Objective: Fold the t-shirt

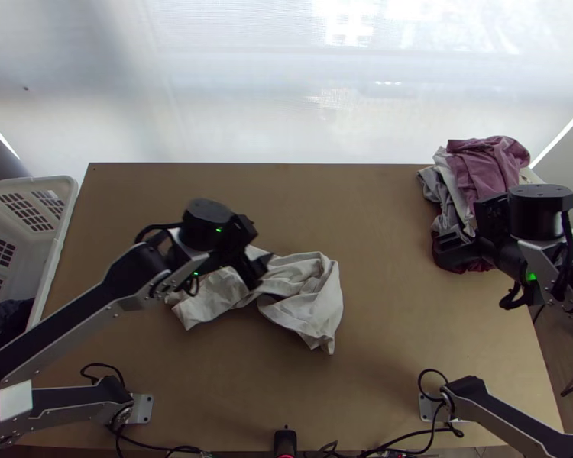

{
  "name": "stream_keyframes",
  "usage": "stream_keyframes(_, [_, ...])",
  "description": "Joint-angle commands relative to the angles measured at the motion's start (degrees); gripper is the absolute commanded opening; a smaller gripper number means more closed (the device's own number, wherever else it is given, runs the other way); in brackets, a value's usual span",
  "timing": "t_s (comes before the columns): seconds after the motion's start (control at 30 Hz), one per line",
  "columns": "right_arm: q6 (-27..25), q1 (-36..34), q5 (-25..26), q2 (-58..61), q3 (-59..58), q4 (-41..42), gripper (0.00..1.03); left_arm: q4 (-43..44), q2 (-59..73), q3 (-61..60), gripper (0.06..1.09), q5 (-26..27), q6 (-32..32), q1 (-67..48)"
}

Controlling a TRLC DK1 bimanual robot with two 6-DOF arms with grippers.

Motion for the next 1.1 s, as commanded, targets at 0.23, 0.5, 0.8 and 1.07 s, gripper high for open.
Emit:
stream_keyframes(0.23, [4.47, 15.20, -11.21, 11.30, -2.59, 1.69, 0.98, -6.61, -18.60, -24.74, 1.03, 14.60, 24.70, 35.77])
stream_keyframes(0.5, [4.82, 23.64, -16.31, 17.45, -9.01, 5.21, 0.98, -1.34, -15.61, -32.04, 1.03, 16.70, 26.11, 33.58])
stream_keyframes(0.8, [4.20, 32.78, -18.59, 25.01, -12.35, 7.93, 0.98, 3.58, -10.43, -35.64, 1.03, 15.65, 29.80, 36.92])
stream_keyframes(1.07, [4.64, 35.68, -20.61, 26.59, -17.01, 11.01, 0.98, 5.16, -9.46, -36.08, 1.03, 14.07, 29.80, 36.30])
